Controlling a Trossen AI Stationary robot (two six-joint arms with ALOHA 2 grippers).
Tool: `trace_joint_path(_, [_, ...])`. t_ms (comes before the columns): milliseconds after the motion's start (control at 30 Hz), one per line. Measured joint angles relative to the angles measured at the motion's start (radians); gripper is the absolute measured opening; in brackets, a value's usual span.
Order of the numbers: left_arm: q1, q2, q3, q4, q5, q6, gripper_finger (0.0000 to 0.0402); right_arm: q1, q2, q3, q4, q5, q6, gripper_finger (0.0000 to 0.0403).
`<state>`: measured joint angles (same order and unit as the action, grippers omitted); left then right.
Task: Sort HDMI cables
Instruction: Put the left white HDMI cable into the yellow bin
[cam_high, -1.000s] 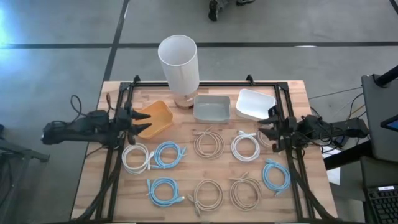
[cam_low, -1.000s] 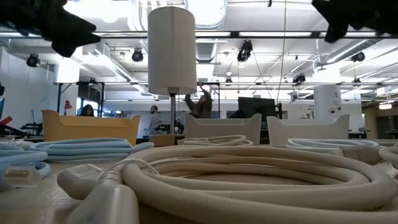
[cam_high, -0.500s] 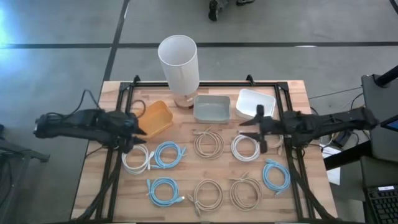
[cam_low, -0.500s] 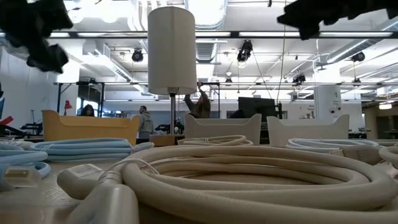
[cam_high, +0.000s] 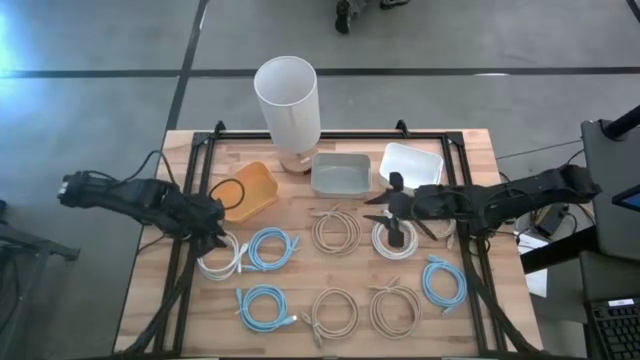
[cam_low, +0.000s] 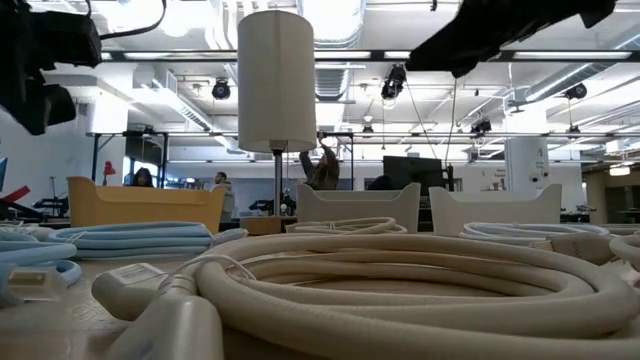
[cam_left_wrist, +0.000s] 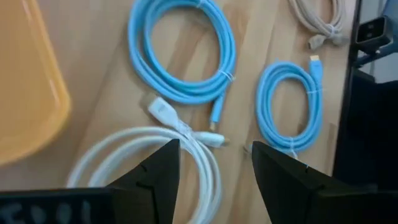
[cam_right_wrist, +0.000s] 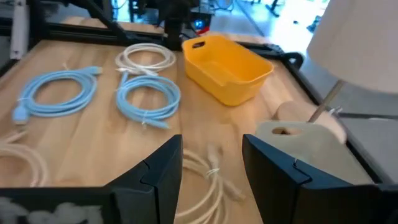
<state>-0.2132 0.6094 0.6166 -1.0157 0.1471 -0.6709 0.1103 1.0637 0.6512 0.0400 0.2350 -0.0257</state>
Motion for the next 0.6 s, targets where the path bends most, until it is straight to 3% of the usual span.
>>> trace_joint_path(133, [-0.09, 0.012, 0.0, -0.06, -0.01, -0.133, 0.0176, -0.001, 0.03, 0.038, 0.001, 0.004, -0.004, 0.0164])
trace_joint_path(367, [-0.181, 0.041, -0.023, -0.107, -0.201, -0.196, 0.0174, -0.003, 0.082, 0.056, -0.001, 0.004, -0.045, 0.0164])
trace_joint_path(600, [-0.181, 0.127, -0.109, 0.007, -0.173, -0.187, 0.0206, -0.003, 0.13, 0.056, 0.0, 0.003, -0.034, 0.0164])
